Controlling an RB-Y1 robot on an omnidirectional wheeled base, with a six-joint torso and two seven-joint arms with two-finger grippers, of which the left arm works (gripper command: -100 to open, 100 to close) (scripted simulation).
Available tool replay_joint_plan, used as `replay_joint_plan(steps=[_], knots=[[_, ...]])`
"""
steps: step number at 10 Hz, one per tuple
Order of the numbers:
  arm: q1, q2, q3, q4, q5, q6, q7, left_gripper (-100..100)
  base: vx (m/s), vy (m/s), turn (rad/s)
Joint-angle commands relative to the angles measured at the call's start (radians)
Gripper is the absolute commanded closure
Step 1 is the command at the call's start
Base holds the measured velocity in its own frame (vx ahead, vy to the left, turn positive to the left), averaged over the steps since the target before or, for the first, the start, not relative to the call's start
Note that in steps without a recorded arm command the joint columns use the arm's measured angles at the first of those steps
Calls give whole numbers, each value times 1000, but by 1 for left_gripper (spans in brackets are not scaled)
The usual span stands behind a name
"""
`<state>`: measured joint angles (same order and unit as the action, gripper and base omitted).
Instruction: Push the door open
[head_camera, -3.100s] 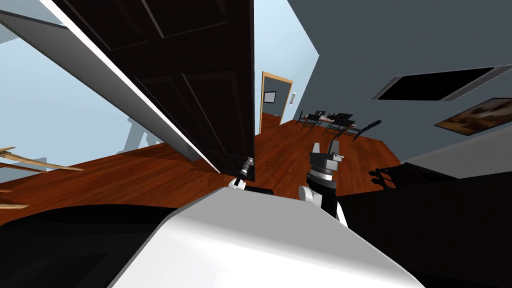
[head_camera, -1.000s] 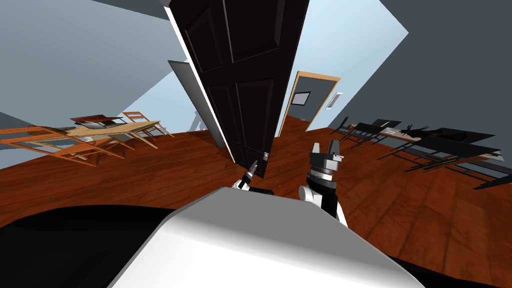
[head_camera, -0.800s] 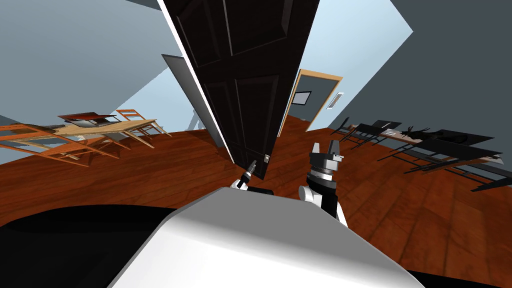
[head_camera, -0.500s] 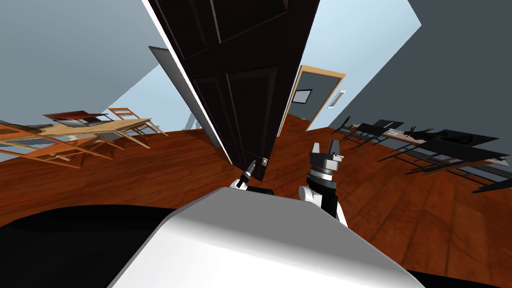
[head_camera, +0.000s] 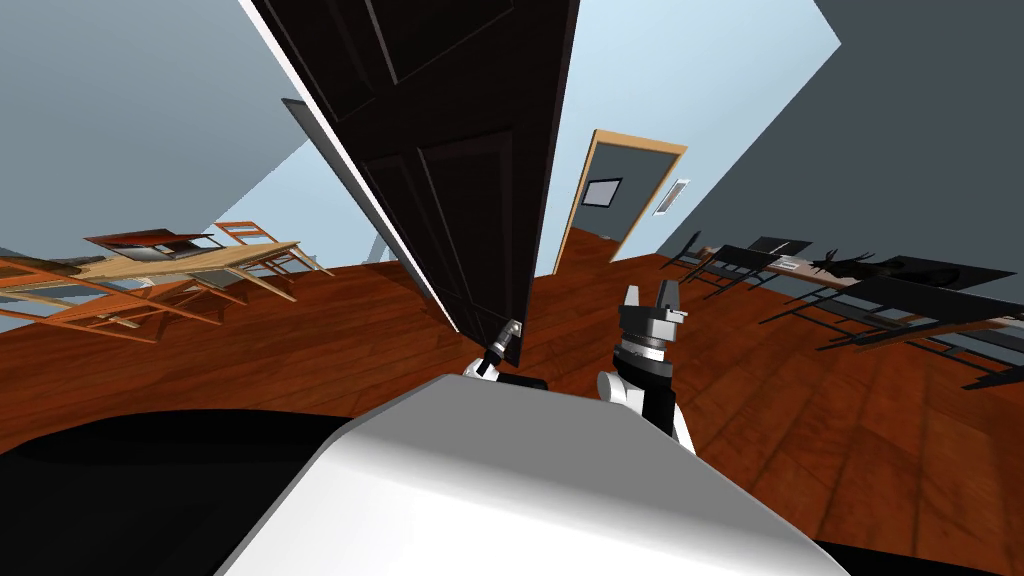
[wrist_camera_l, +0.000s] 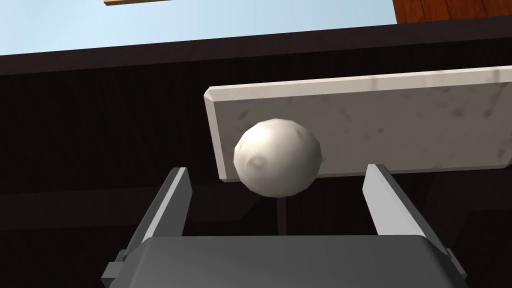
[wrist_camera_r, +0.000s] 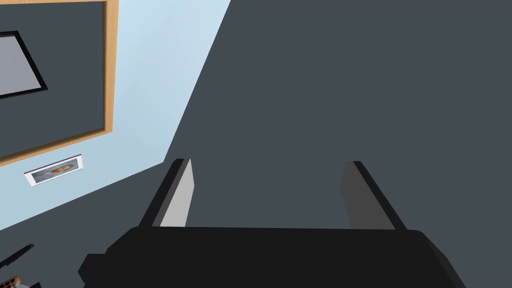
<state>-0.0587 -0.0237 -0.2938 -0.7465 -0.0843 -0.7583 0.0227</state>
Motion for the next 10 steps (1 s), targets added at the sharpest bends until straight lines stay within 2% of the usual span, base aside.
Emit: replay_joint_plan(steps=[1,6,7,8,9,10], knots=[[-2,0,-2,3,-1,-1,0,100,-8,10,-24],[-2,0,-2,3,-1,-1,0,100,-6,12,-7],[-5,21,12,5,7,-1,-4,100,73,-69,52],[-5,21,12,5,7,-1,-4,100,90,-81,49],[7,35,-16,3,11,-7,-11,-100,-8,-6,150],[18,43,-33,-7,14,-5,-15,-100,-70,50,157]])
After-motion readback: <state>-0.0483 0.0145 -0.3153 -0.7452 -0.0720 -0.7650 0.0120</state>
